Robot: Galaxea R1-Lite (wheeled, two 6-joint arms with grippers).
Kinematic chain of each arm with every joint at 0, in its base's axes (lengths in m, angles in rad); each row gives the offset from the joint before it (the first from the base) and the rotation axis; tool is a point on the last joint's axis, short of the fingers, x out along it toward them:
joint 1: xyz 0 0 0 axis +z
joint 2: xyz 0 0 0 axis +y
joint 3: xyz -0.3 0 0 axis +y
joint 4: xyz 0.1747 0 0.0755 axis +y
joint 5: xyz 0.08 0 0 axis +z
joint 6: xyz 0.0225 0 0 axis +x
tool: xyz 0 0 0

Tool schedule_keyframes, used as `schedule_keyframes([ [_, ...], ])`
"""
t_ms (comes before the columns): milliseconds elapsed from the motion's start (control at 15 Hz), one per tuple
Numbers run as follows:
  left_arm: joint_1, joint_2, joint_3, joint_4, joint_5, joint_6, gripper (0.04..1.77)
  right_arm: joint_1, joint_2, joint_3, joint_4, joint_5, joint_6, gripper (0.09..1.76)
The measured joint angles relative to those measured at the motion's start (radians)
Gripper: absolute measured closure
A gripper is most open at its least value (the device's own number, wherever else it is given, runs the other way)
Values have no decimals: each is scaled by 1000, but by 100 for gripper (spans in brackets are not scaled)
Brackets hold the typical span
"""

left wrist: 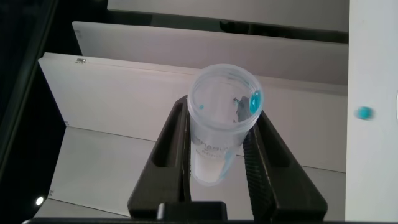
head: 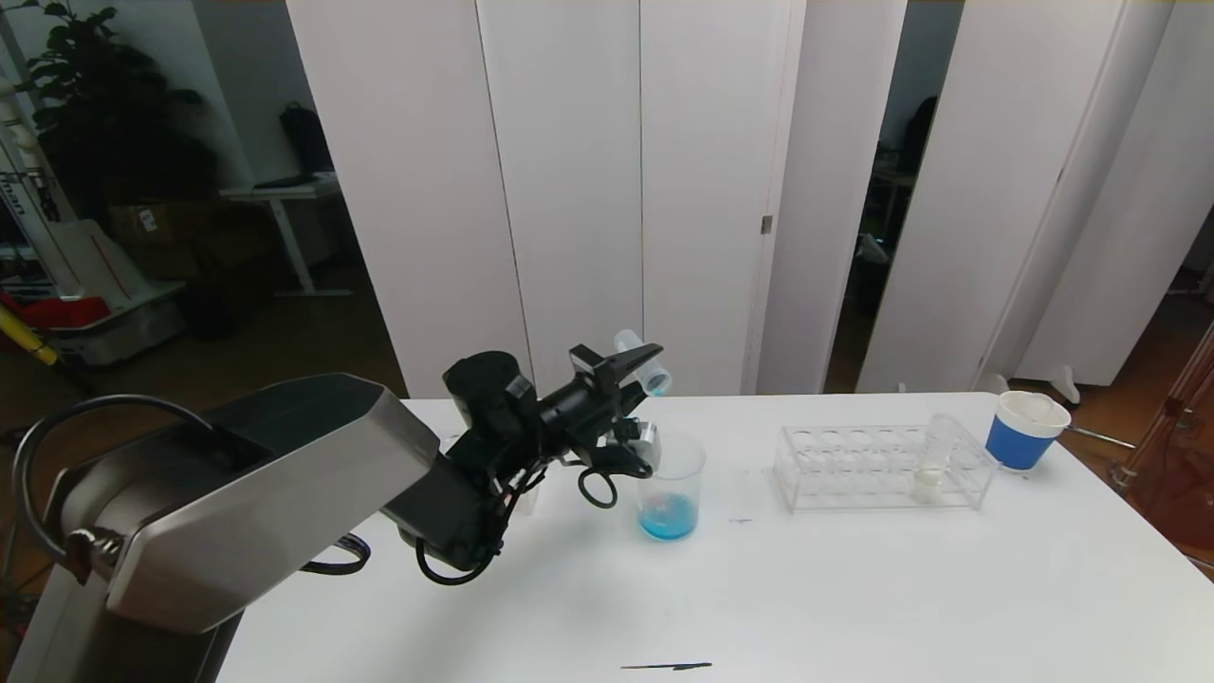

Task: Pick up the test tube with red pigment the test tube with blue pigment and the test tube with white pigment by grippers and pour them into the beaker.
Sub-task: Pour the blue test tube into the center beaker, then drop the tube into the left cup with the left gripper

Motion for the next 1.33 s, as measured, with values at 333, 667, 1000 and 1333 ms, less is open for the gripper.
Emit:
schedule_keyframes([
  [333, -1, -29, 17, 2, 12, -21, 124, 0, 0, 0, 0, 0, 0, 10],
  [667, -1, -100, 45, 48, 53, -170, 124, 0, 0, 0, 0, 0, 0, 10],
  [1000, -3, -241, 70, 311, 341, -376, 124, 0, 0, 0, 0, 0, 0, 10],
  [1333, -26, -382, 31, 572, 472, -834, 124, 0, 0, 0, 0, 0, 0, 10],
])
